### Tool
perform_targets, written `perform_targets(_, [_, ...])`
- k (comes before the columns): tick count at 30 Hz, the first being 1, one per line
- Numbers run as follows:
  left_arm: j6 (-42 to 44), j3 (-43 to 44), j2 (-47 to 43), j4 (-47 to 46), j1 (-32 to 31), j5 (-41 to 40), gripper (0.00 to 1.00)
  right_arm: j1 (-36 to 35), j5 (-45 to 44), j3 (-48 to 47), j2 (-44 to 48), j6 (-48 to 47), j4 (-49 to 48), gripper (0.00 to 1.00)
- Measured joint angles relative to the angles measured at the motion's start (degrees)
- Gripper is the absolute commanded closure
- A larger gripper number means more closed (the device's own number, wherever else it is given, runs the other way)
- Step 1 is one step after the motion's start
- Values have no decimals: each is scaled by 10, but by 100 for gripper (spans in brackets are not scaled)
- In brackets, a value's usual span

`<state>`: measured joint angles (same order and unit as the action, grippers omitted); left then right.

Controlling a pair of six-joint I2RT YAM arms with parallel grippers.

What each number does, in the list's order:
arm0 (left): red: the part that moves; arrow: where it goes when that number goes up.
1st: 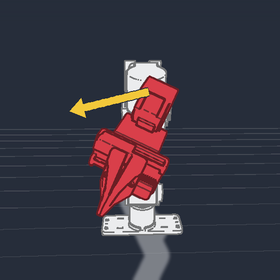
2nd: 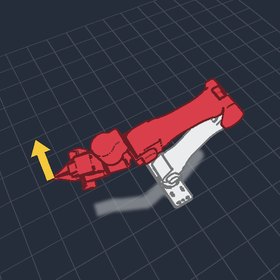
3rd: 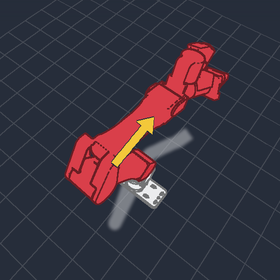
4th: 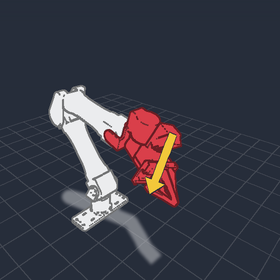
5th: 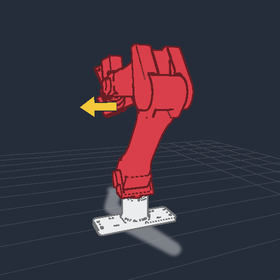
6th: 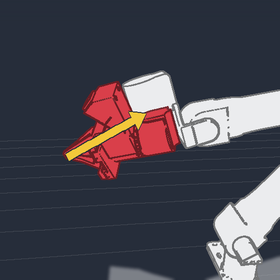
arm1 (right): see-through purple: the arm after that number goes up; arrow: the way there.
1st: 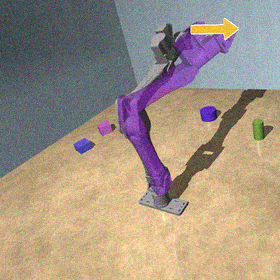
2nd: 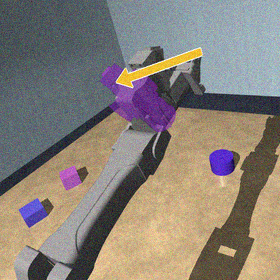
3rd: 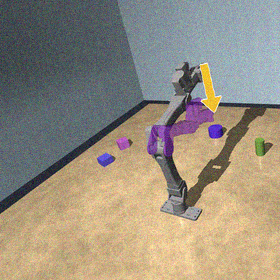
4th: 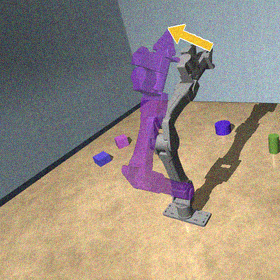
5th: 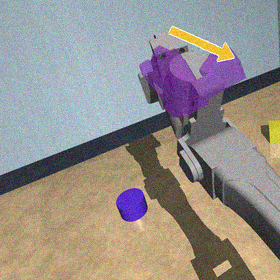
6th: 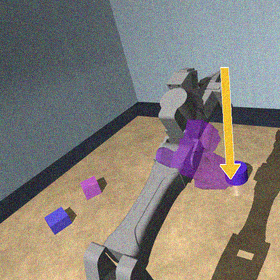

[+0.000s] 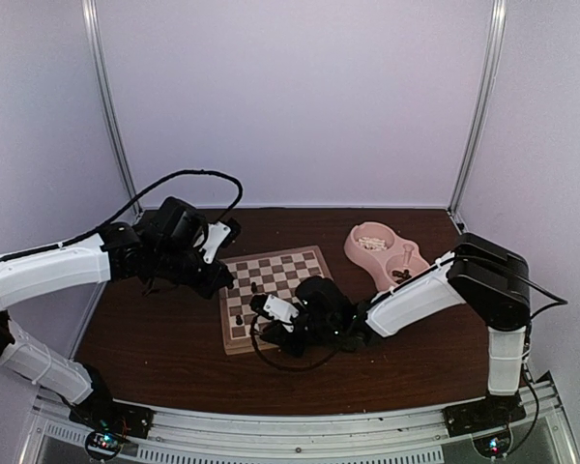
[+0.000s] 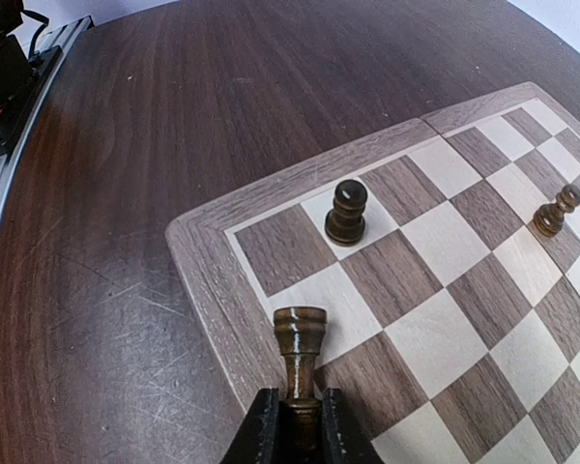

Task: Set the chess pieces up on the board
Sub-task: Pick up the queen from the chessboard.

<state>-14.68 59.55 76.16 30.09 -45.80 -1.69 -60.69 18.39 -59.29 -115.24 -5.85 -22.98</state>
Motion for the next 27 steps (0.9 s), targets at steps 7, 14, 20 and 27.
perform_targets(7, [7, 0, 13, -2, 0, 24, 93, 5, -9, 61, 101, 13, 9, 91])
perform_targets(14, [17, 0, 75, -21, -4, 46, 93, 51, -14, 87, 240, 20, 15, 91])
perform_targets(20, [27, 2, 129, -52, -21, 56, 92, 112, -20, 94, 306, 21, 31, 90])
perform_targets(27, [28, 3, 169, -82, -26, 58, 93, 146, -54, 148, 318, 33, -8, 90])
